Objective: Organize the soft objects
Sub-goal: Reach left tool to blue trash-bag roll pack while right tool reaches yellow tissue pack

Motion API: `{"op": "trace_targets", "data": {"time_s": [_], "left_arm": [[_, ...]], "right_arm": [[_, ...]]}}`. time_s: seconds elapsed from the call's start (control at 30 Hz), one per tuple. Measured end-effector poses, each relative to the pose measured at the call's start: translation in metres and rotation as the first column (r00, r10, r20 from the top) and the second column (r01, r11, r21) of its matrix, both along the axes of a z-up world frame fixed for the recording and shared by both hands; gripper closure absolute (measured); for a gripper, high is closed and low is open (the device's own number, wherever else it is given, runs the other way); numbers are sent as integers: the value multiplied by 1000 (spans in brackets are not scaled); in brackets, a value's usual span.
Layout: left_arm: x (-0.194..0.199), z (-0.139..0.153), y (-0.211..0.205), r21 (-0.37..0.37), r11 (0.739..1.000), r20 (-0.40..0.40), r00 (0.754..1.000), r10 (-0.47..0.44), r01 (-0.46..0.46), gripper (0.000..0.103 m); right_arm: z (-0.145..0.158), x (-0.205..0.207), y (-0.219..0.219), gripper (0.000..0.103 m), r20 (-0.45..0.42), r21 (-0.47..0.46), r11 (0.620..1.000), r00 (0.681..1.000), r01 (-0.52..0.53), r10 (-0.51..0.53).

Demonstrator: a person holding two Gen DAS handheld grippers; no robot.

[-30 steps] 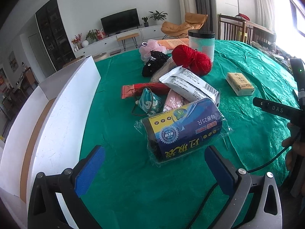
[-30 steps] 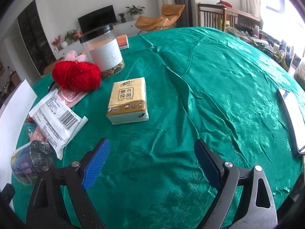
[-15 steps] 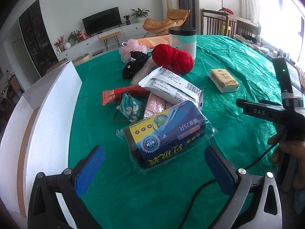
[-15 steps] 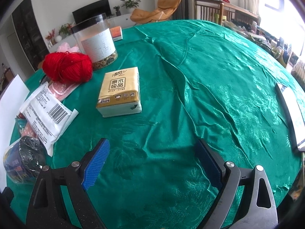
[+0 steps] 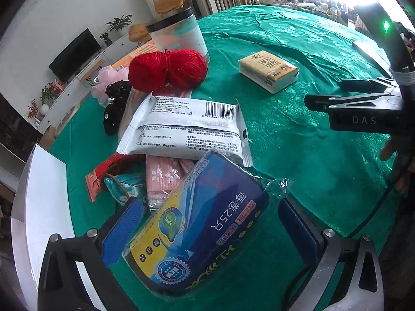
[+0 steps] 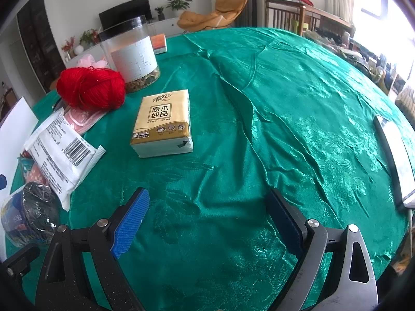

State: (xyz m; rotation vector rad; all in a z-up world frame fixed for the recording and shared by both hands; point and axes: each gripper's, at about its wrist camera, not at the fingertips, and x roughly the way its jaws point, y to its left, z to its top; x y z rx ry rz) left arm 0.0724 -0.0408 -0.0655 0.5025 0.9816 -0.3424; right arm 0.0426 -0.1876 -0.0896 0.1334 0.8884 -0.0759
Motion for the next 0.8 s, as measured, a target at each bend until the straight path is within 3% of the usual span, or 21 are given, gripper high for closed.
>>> {"op": "trace_targets", "data": {"time_s": [0.13,0.3,0.4,0.67,0.8], "left_arm": [[-13,-10,-7,69,997,-4,999,-43,43,0],[-28,-8,-9,57,989,-86,988,-130,135,0],[-28,-15,-13,103,983,-87,986,-142,151,0],[3,-17,-2,-32,999,-123,992,-39,36,0],[3,-17,0,-50,999,-127,991,-29,23,0]], "right_arm": [[1,0,-2,10,5,14,1000,1000,1,-1],[1,1,-3,10,9,14,1000,1000,2,-2],[0,1,-2,10,9,11,1000,1000,2,-2],[0,1,-2,10,10,14,1000,1000,2,-2],[0,1,-2,10,10,13,1000,1000,2,-2]]}}
